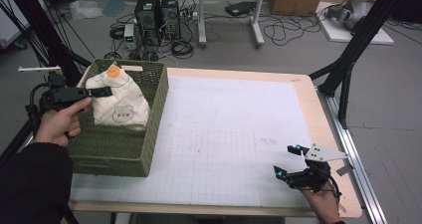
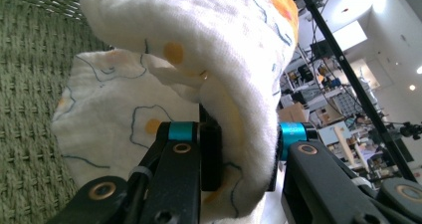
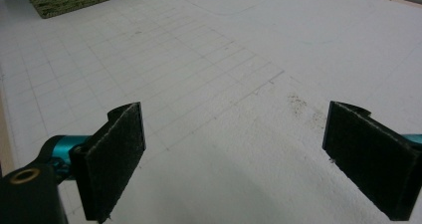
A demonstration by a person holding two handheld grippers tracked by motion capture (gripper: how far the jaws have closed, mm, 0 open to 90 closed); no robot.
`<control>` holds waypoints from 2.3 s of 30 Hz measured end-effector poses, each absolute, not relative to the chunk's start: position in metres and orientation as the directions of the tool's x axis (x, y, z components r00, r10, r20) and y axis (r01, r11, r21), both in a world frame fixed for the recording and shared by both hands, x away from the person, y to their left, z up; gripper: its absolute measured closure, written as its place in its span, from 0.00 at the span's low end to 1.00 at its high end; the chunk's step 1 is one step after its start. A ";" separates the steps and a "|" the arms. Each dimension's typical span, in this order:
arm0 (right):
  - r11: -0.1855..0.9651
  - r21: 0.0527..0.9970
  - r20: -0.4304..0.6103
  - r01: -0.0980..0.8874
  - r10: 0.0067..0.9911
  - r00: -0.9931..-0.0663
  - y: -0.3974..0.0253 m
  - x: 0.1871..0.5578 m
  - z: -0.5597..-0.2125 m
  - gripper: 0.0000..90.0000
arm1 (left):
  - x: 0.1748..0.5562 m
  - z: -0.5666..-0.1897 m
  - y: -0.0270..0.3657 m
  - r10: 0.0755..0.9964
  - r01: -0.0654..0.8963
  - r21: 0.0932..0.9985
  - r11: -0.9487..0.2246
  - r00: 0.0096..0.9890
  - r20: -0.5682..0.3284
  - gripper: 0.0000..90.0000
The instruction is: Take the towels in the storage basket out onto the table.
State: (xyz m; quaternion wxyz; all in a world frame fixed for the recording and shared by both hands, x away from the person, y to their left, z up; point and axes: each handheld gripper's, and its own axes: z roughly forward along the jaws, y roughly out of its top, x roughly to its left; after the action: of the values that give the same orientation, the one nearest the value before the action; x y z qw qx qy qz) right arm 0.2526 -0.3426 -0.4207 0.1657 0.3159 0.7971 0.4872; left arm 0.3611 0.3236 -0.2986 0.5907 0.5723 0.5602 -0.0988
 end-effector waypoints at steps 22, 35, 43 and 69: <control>0.323 0.885 0.041 0.334 0.662 -0.748 -0.342 0.253 -0.421 0.10 | 0.368 -0.269 0.286 0.482 0.753 0.601 0.267 0.436 -0.760 0.86; 0.322 0.885 0.045 0.337 0.661 -0.749 -0.342 0.253 -0.421 0.10 | 0.374 -0.264 0.261 0.471 0.761 0.607 0.229 0.459 -0.753 0.86; 0.318 0.886 0.047 0.337 0.661 -0.749 -0.342 0.253 -0.420 0.10 | 0.377 -0.265 0.235 0.454 0.768 0.615 0.181 0.489 -0.745 0.86; 0.314 0.892 0.049 0.324 0.647 -0.761 -0.341 0.254 -0.417 0.10 | 0.373 -0.283 0.115 0.419 0.763 0.646 -0.006 0.589 -0.691 0.86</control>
State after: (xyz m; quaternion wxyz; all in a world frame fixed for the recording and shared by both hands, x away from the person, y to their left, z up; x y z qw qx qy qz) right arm 0.2538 -0.3406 -0.4170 0.1612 0.3055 0.7944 0.4997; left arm 0.3731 0.1149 -0.2832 0.5610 0.6926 0.4268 -0.1533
